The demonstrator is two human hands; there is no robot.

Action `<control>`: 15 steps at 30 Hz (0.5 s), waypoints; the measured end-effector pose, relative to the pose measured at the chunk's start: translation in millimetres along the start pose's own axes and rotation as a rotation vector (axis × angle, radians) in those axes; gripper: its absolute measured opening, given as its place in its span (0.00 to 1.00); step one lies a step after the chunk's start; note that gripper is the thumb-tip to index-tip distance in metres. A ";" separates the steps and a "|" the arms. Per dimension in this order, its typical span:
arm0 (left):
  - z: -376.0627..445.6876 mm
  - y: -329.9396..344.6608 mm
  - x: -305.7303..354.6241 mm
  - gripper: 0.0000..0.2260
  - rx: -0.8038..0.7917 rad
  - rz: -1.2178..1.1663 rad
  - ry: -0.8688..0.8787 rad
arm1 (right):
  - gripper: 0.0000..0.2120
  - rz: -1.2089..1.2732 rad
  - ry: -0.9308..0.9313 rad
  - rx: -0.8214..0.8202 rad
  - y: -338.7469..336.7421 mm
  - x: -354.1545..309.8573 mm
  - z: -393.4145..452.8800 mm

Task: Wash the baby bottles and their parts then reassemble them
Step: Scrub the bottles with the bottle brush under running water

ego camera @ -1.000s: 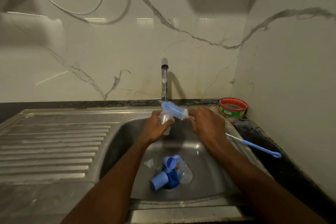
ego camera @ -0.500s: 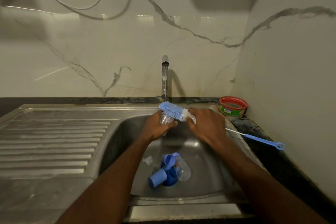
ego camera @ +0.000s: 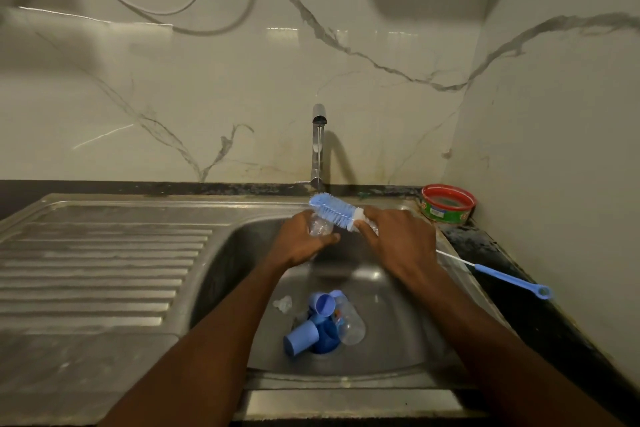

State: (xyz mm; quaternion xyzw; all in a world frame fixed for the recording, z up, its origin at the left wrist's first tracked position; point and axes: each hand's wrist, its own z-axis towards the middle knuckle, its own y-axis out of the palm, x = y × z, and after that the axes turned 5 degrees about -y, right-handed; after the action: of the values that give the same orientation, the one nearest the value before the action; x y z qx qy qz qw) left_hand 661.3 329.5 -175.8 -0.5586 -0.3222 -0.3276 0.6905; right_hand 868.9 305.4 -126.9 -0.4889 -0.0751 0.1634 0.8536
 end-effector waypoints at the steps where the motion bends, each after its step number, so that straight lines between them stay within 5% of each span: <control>1: -0.8 2.4 1.5 0.27 -0.033 -0.002 -0.017 | 0.16 -0.015 0.010 -0.005 0.2 -1.5 1.0; 7: -11.2 13.2 14.3 0.18 -0.212 0.061 0.079 | 0.12 0.015 -0.018 -0.018 6.7 -19.0 19.9; 15: 2.1 -3.1 -7.6 0.28 -0.008 0.086 -0.068 | 0.09 0.001 -0.071 -0.050 6.4 1.0 4.8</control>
State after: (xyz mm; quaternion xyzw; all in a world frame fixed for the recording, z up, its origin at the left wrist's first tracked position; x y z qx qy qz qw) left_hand 654.2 331.7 -179.9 -0.5856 -0.3199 -0.2796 0.6903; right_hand 867.2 312.7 -130.1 -0.5040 -0.1090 0.1789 0.8379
